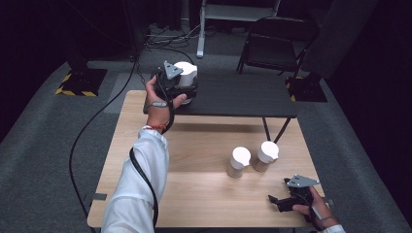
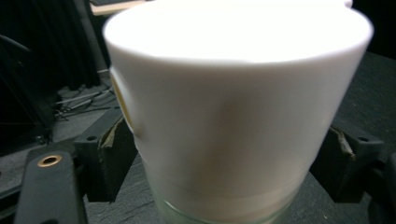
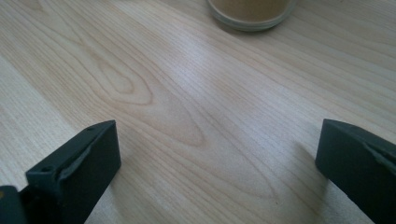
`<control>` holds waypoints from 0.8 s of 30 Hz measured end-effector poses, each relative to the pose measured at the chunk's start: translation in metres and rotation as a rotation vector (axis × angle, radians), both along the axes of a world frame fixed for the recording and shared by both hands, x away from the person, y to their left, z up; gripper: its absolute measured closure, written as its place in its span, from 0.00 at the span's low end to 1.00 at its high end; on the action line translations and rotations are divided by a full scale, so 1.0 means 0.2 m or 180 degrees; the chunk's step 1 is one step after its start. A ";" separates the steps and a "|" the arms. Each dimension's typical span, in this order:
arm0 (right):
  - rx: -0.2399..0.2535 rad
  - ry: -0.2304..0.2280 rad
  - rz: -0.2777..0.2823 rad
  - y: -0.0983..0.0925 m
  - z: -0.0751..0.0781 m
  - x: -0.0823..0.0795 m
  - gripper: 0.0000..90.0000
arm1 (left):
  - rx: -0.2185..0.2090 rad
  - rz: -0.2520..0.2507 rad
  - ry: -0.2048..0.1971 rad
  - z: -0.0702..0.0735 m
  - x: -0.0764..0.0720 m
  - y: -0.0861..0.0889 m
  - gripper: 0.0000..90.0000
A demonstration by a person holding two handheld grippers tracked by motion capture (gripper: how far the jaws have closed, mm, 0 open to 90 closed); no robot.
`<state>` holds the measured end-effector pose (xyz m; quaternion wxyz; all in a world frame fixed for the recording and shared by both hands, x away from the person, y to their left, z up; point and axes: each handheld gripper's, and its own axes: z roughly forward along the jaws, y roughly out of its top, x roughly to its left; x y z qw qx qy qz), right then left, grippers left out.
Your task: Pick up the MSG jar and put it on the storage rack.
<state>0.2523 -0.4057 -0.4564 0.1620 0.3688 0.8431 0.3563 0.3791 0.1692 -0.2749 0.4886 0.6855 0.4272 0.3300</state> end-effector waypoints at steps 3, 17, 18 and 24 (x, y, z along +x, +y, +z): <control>0.0000 0.0000 0.0000 0.00 0.00 0.00 0.00 | 0.0053 0.0091 -0.0012 0.00 -0.01 -0.03 0.11; -0.0004 -0.0001 0.0003 0.00 0.00 0.00 0.00 | 0.0031 0.0243 0.0005 -0.05 -0.01 -0.07 0.01; -0.0003 -0.0001 0.0003 0.00 0.00 0.00 0.00 | 0.0022 0.0238 0.0005 -0.05 -0.01 -0.07 0.01; -0.0003 -0.0001 0.0002 0.00 0.00 0.00 0.00 | -0.0001 0.0256 -0.0038 -0.05 -0.03 -0.07 0.01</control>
